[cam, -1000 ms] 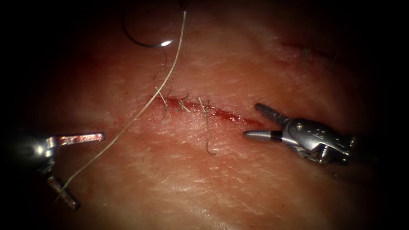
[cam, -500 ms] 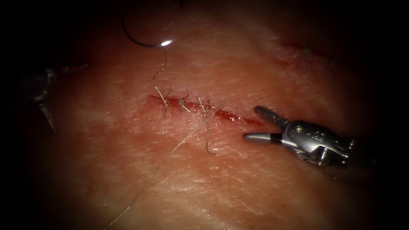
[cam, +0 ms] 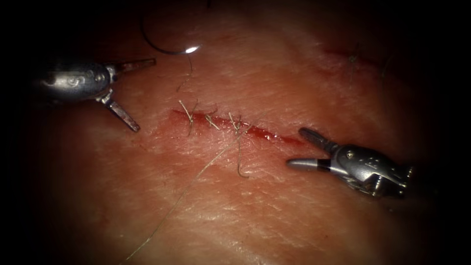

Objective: Wound Closure

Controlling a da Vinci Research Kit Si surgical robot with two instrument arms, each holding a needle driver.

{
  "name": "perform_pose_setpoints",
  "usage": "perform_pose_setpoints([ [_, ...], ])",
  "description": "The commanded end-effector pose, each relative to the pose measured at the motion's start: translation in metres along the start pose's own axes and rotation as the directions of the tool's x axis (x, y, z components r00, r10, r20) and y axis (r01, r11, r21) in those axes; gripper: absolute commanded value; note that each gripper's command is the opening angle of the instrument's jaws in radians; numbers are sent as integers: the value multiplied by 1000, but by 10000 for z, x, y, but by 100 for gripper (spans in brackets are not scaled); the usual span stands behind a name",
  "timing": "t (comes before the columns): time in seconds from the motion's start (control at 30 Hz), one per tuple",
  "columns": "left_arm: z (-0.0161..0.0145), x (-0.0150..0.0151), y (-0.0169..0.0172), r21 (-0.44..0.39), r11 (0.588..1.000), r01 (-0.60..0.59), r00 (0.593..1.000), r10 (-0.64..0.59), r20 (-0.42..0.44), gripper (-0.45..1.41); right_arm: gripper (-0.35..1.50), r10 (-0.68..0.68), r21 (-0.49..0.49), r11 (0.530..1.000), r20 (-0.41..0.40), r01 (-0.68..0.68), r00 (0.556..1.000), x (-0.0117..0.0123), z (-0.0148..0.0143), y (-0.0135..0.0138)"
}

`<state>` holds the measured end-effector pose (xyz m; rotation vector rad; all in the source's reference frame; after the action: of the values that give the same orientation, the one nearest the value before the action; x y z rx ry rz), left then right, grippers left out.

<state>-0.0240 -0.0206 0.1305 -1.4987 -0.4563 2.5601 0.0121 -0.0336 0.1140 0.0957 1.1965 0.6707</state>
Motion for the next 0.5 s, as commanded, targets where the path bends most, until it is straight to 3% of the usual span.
perform_pose_setpoints([
  [0.03,23,2,7,-7,1000,-6,1000,5,-8,108,145,1,3,1000,0,-1,1000,-8,5,-5],
  [0.23,89,12,33,-13,999,-43,999,43,-24,108,145,1,8,1000,-1,-1,1000,-6,1,-12],
  [0.5,142,7,51,-11,996,-84,996,84,-27,94,145,0,16,1000,-3,0,1000,-5,-1,-18],
])
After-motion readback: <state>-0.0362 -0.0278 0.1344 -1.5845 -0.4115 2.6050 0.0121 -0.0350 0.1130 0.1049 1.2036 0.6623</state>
